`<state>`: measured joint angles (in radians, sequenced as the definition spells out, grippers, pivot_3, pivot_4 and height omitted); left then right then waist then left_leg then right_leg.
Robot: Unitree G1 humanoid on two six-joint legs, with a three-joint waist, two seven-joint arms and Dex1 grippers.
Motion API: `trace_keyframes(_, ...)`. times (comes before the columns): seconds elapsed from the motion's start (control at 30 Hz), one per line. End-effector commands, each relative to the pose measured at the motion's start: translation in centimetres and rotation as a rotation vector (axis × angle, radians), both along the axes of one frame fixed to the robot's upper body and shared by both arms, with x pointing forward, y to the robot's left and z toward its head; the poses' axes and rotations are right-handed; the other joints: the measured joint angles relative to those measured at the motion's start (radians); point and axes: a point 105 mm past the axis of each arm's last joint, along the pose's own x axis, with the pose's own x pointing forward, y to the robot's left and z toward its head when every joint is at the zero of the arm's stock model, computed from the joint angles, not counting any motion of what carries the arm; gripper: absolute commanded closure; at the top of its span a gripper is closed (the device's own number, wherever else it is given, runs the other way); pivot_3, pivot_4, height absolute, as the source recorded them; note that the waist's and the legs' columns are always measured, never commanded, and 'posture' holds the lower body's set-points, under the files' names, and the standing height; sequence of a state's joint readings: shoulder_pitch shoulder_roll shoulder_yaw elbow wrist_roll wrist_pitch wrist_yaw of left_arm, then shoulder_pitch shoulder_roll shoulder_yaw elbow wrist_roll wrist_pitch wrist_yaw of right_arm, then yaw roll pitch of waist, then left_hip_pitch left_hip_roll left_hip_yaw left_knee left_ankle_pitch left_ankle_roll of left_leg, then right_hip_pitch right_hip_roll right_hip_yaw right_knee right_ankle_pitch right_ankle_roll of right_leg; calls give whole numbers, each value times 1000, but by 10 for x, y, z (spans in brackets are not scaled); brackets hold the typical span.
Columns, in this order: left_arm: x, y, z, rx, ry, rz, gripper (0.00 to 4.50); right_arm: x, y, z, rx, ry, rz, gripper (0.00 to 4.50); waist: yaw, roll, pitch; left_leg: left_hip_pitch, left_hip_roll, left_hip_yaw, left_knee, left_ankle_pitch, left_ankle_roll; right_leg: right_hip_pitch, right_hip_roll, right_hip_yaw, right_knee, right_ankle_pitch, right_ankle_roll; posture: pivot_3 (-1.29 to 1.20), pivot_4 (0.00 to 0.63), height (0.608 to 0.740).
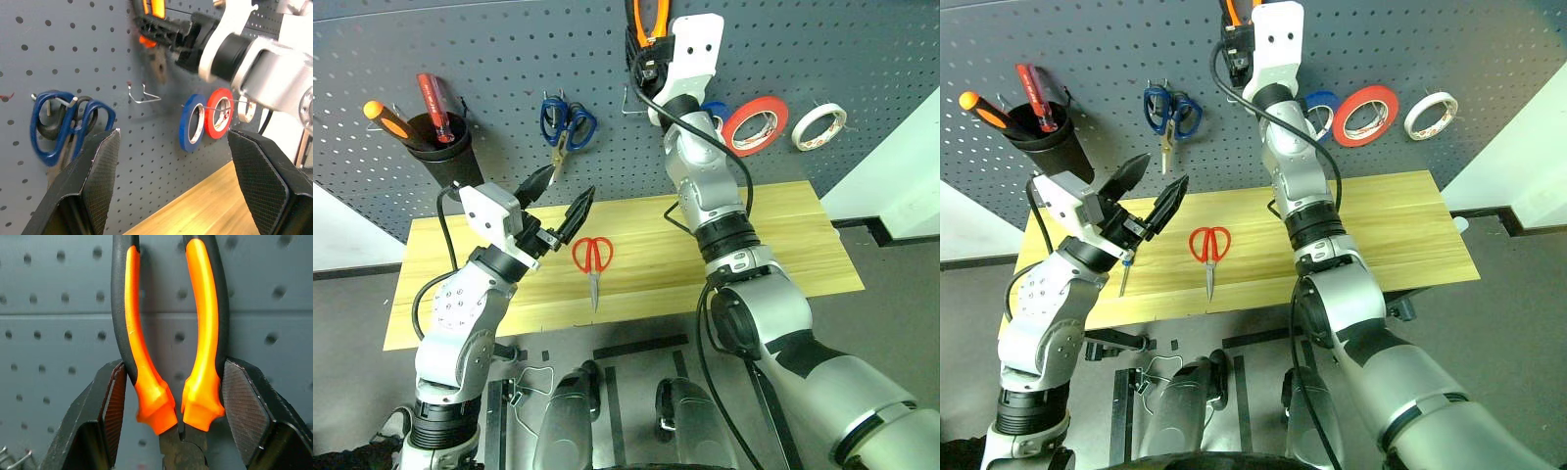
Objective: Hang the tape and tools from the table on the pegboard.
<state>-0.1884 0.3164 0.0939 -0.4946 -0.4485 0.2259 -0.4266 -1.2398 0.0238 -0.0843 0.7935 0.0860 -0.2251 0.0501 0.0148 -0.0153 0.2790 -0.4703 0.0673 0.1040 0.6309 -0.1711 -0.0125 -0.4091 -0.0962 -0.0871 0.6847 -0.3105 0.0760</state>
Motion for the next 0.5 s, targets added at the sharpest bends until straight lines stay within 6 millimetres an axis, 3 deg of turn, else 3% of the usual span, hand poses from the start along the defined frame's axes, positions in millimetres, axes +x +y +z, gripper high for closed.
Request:
trace_keyframes(0.03, -9, 0, 10, -7, -44, 3, 859, -17, 11, 40, 44, -128, 39, 1965, 0, 1, 2, 0, 0, 0, 0, 0, 0, 0, 0, 0, 0, 0, 0, 174, 322, 717)
trace_keyframes(0.5, -12, 0, 9, -12, -32, 10, 859, -14, 20, 32, 65, -86, 55, 1965, -1, 1, 28, 0, 1, 0, -1, -2, 4, -1, 0, 0, 0, 0, 0, 180, 345, 717)
